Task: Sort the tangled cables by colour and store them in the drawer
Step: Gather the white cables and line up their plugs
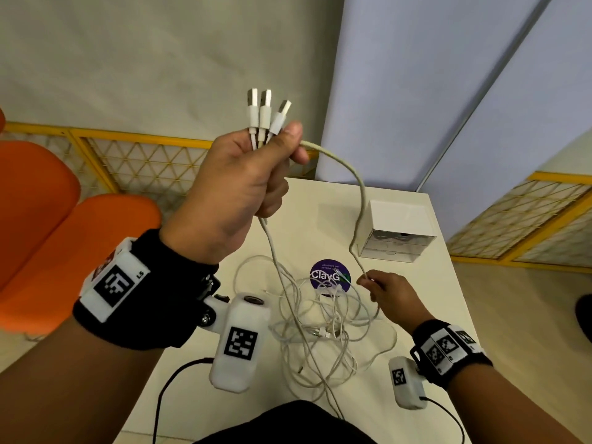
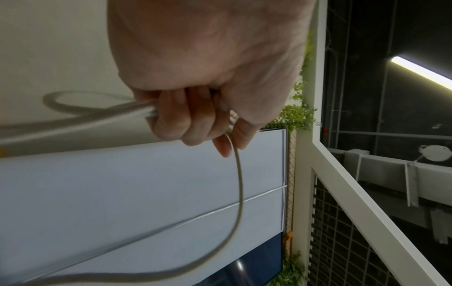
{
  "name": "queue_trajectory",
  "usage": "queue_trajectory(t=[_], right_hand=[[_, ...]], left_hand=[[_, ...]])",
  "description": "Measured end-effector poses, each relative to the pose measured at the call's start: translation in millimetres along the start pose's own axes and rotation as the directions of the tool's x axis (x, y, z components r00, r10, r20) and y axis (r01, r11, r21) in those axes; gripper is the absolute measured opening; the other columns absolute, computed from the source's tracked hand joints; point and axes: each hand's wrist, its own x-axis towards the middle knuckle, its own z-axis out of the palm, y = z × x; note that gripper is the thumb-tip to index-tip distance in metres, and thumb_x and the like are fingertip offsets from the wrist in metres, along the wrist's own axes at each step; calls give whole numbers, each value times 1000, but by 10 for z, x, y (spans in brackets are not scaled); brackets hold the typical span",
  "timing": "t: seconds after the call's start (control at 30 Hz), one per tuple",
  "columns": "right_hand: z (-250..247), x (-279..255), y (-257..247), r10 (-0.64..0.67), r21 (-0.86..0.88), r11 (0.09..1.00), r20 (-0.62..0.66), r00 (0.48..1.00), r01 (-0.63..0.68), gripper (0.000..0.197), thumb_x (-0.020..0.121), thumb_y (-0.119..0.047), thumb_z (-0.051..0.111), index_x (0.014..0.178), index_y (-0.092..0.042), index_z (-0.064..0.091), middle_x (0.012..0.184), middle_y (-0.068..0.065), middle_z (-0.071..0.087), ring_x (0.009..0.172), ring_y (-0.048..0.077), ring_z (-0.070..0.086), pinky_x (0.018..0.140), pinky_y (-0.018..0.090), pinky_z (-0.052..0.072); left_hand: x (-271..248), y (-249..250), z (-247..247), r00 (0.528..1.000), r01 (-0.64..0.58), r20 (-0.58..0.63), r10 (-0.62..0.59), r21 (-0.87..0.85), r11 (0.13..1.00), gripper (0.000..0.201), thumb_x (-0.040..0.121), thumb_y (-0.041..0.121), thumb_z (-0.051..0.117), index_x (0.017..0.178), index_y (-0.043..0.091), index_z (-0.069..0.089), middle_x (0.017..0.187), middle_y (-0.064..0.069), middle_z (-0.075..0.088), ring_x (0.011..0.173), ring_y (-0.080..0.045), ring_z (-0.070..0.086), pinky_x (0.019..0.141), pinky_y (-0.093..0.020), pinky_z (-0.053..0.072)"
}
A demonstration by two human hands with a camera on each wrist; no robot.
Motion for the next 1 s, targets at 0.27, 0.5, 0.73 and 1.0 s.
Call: queue_trajectory(t=[0.27, 0.5, 0.73, 1.0], right_hand=[[-514, -170, -813, -187, 75, 977, -139, 972, 199, 18, 96, -30, 60, 97, -22, 77, 83, -10, 75, 77, 6, 64, 74, 26, 49], [-837, -398, -1476, -358, 27, 931, -139, 923, 365, 15, 95, -27, 63, 91, -22, 77, 58, -16, 61, 55, 7, 51, 52, 15, 34], [-909, -540, -1106, -172, 109, 976, -159, 972, 190, 32, 98, -37, 52, 73, -20, 63, 51, -12, 46, 48, 6, 39, 48, 17, 30], [-761, -1150, 814, 346, -175, 921, -45, 937, -348, 36, 98, -31, 56, 66, -21, 66, 47, -7, 51, 45, 8, 42, 49, 24, 35]], left_hand=[[-7, -401, 115, 945, 320, -10, -328, 256, 912, 27, 88, 34, 72, 75, 13, 61, 55, -1, 32, 48, -15, 23, 53, -34, 12], [-109, -718, 329, 827, 436, 135, -546, 461, 773, 22, 90, 35, 72, 83, 16, 63, 53, 7, 34, 43, -9, 26, 43, -23, 18], [-47, -696, 156, 901, 415, -25, -432, 338, 845, 27, 98, 36, 61, 92, 11, 71, 58, 1, 35, 48, -13, 29, 45, -24, 20], [28, -484, -74, 946, 323, 14, -325, 74, 944, 58, 100, 52, 45, 59, 18, 22, 55, 0, 13, 49, -16, 9, 51, -33, 7]])
